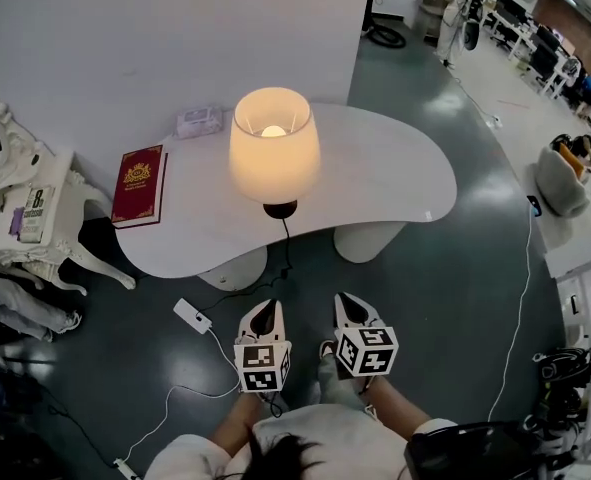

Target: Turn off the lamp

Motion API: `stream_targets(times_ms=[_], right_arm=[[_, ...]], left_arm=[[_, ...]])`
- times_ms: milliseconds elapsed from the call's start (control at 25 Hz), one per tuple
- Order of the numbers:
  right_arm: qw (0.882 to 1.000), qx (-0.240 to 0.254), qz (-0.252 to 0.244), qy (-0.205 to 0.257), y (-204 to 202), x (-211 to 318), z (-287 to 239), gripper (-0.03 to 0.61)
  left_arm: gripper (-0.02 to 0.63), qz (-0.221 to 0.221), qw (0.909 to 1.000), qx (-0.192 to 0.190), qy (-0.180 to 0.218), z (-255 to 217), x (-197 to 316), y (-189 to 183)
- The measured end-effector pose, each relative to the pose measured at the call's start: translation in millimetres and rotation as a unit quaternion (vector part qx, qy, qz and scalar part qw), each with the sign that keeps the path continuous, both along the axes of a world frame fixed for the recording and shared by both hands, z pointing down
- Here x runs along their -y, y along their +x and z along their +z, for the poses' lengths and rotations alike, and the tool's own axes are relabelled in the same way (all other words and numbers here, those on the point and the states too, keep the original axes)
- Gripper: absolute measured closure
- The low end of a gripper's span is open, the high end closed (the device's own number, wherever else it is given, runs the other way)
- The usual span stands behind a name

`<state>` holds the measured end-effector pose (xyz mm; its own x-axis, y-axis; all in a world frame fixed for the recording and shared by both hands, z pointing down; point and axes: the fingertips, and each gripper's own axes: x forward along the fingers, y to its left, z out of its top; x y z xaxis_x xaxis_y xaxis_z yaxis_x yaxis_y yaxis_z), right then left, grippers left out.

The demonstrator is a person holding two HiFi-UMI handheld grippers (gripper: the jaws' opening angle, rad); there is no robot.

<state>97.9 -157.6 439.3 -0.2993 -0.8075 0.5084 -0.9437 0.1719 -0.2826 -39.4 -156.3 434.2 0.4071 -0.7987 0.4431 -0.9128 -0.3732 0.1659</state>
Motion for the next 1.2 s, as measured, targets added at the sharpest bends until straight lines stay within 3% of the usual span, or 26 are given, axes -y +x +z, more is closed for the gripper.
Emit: stream_targets(times_ms=[400,760,1200], right_arm=[[1.0,0.015,0.011,-0.019,16.6,10.6,46.4,0.58],[0.999,0.039,0.01,-0.032,24.2,27.6,106.2,0.58],[0.996,0.063,0.024,-0.066,27.6,34.2,218.2,0.58]], left_arm=[[0.606,0.03,0.9989,0.028,-0.021,41.6,6.6,28.2],[0.606,0.013,0.9977,0.045,-0.05,110.0,14.7,34.0],[0.606,-0.013,0.9945,0.058,-0.086,221.7,26.2,41.2]])
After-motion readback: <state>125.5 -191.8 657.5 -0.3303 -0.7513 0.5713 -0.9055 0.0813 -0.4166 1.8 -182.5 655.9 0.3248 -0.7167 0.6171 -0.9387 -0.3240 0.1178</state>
